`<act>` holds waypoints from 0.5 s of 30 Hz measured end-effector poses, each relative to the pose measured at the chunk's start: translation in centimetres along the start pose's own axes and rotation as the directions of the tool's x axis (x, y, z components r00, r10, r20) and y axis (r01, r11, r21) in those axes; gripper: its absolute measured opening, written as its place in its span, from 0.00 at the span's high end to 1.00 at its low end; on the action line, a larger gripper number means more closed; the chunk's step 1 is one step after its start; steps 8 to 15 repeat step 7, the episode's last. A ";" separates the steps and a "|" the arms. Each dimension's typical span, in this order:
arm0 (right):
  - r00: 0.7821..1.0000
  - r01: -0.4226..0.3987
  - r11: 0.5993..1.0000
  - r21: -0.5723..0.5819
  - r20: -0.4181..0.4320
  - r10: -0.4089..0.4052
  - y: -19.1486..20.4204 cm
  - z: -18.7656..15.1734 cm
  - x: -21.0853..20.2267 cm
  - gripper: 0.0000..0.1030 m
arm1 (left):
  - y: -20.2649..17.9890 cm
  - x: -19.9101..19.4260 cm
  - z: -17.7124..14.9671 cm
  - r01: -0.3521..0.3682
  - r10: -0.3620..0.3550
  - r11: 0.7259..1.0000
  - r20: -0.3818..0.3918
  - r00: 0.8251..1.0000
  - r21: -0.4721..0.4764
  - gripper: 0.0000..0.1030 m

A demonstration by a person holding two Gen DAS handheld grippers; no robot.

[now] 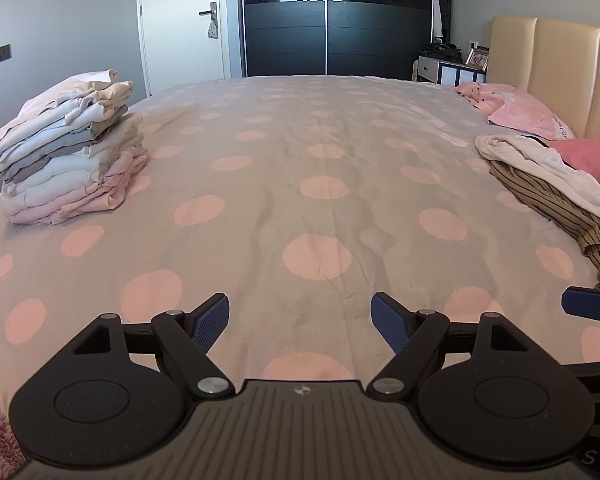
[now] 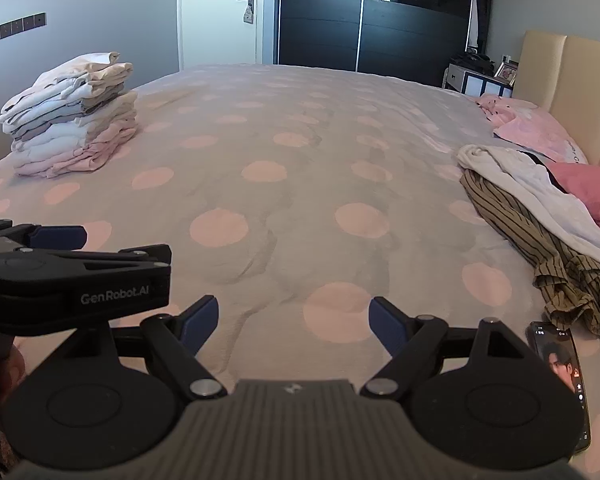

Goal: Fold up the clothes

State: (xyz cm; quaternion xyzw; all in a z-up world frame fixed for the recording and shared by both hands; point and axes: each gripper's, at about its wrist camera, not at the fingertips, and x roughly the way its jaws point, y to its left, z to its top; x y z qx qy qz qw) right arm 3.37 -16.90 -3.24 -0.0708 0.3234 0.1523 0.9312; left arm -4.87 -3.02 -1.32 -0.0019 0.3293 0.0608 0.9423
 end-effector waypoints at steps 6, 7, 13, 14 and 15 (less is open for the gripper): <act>1.000 -0.005 1.000 -0.011 0.008 0.005 0.3 0.0 -0.4 0.18 | 0.2 -0.3 0.0 0.002 -0.002 1.000 0.003 1.000 0.005 0.24; 1.000 -0.006 1.000 -0.012 0.009 0.006 0.4 -0.1 -0.4 0.18 | 0.2 -0.3 0.0 0.000 0.000 1.000 0.005 1.000 0.007 0.24; 1.000 -0.006 1.000 -0.012 0.009 0.006 0.4 -0.1 -0.4 0.18 | 0.2 -0.3 0.0 0.000 0.000 1.000 0.005 1.000 0.007 0.24; 1.000 -0.006 1.000 -0.012 0.009 0.006 0.4 -0.1 -0.4 0.18 | 0.2 -0.3 0.0 0.000 0.000 1.000 0.005 1.000 0.007 0.24; 1.000 -0.006 1.000 -0.012 0.009 0.006 0.4 -0.1 -0.4 0.18 | 0.2 -0.3 0.0 0.000 0.000 1.000 0.005 1.000 0.007 0.24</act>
